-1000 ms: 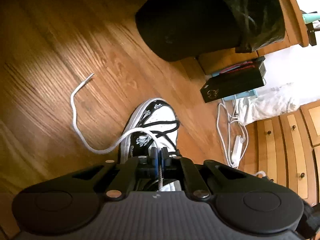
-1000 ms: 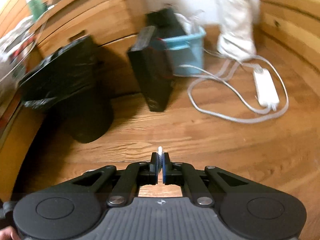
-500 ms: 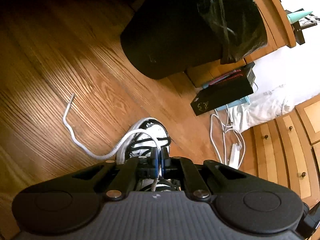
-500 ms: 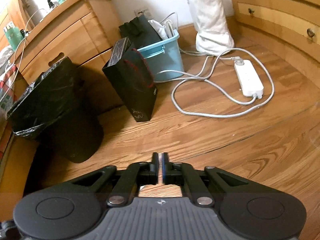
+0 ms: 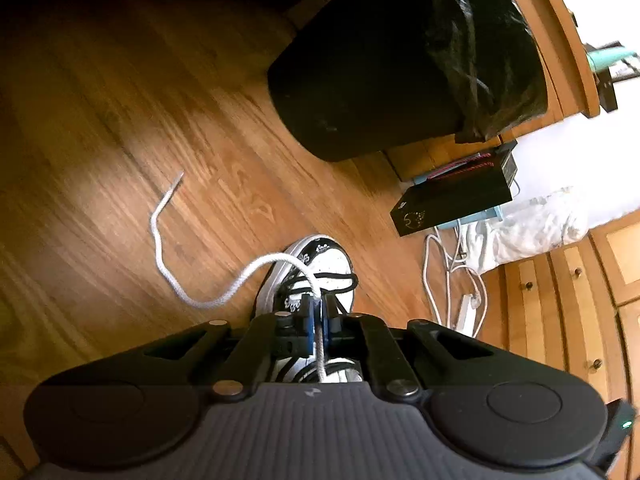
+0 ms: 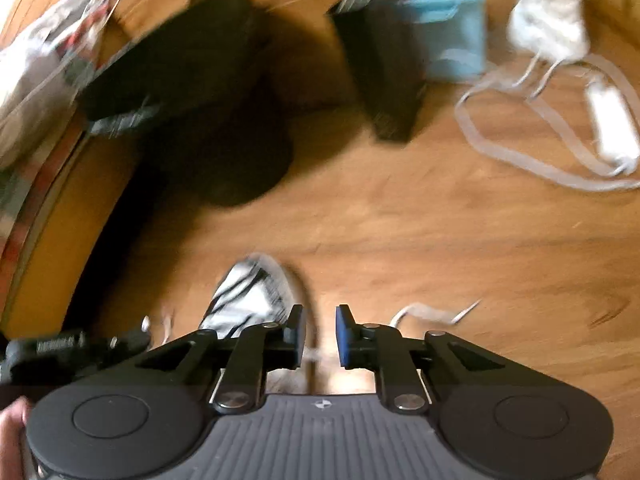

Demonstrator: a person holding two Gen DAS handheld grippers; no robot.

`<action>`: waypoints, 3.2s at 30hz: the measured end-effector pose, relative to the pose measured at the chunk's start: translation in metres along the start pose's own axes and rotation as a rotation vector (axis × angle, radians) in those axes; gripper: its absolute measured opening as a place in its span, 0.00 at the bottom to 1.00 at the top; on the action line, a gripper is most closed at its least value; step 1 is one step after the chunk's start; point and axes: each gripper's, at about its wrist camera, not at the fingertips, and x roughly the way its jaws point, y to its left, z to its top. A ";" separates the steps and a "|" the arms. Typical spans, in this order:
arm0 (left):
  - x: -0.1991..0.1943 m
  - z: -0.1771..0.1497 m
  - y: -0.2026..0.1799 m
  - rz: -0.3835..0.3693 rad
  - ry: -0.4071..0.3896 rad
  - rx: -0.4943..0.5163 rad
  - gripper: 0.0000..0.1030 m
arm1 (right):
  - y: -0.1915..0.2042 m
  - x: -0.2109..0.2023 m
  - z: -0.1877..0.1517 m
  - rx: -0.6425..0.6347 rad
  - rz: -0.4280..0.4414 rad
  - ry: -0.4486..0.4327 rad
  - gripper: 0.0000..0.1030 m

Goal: Lace up shoes with both hands

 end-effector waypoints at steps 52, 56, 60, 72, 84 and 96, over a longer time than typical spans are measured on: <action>-0.022 -0.037 0.025 0.168 0.030 -0.051 0.24 | -0.144 0.060 -0.016 0.867 -0.142 -0.005 0.28; -0.024 -0.035 0.029 0.172 0.014 -0.070 0.24 | -0.146 0.068 -0.016 0.890 -0.117 0.018 0.28; -0.024 -0.035 0.033 0.164 0.015 -0.100 0.24 | -0.141 0.072 -0.019 0.880 -0.115 0.022 0.26; -0.029 -0.033 0.035 0.180 -0.007 -0.100 0.30 | -0.126 0.071 -0.015 0.726 -0.147 0.003 0.01; -0.012 -0.039 0.026 0.173 0.029 -0.051 0.30 | -0.104 0.029 0.022 0.365 -0.079 -0.003 0.08; -0.016 -0.040 0.028 0.182 0.036 -0.049 0.30 | -0.131 0.077 0.017 0.559 -0.248 0.139 0.17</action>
